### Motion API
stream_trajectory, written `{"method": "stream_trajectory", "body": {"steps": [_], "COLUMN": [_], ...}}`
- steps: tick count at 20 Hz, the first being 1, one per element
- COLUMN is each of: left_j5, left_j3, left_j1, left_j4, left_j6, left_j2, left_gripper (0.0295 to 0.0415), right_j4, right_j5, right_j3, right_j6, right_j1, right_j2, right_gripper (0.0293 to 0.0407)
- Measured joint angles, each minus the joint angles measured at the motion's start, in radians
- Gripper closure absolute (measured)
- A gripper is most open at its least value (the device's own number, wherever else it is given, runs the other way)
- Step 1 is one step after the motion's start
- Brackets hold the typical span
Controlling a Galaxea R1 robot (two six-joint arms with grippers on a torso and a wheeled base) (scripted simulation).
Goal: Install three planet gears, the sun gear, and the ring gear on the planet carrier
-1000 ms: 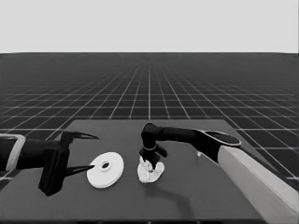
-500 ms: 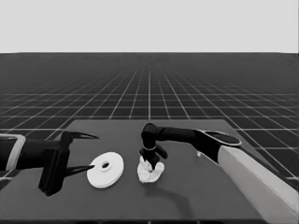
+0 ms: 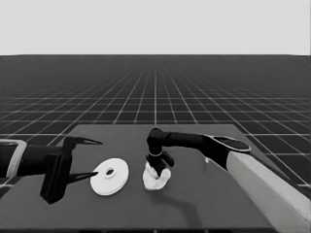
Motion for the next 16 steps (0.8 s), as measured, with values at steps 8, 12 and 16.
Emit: {"method": "stream_trajectory", "body": {"steps": [8,12,16], "left_j5": [0.000,0.000,0.000], "left_j3": [0.000,0.000,0.000], "left_j1": [0.000,0.000,0.000], "left_j4": [0.000,0.000,0.000], "left_j6": [0.000,0.000,0.000], "left_j2": [0.000,0.000,0.000], "left_gripper": [0.0326,0.0326,0.0326], "right_j4": [0.000,0.000,0.000], "right_j5": [0.000,0.000,0.000], "right_j3": [0.000,0.000,0.000], "right_j6": [0.084,0.097,0.099], "right_j1": [0.000,0.000,0.000], "right_j2": [0.000,0.000,0.000], "right_gripper": [0.0390,0.0317,0.0315]}}
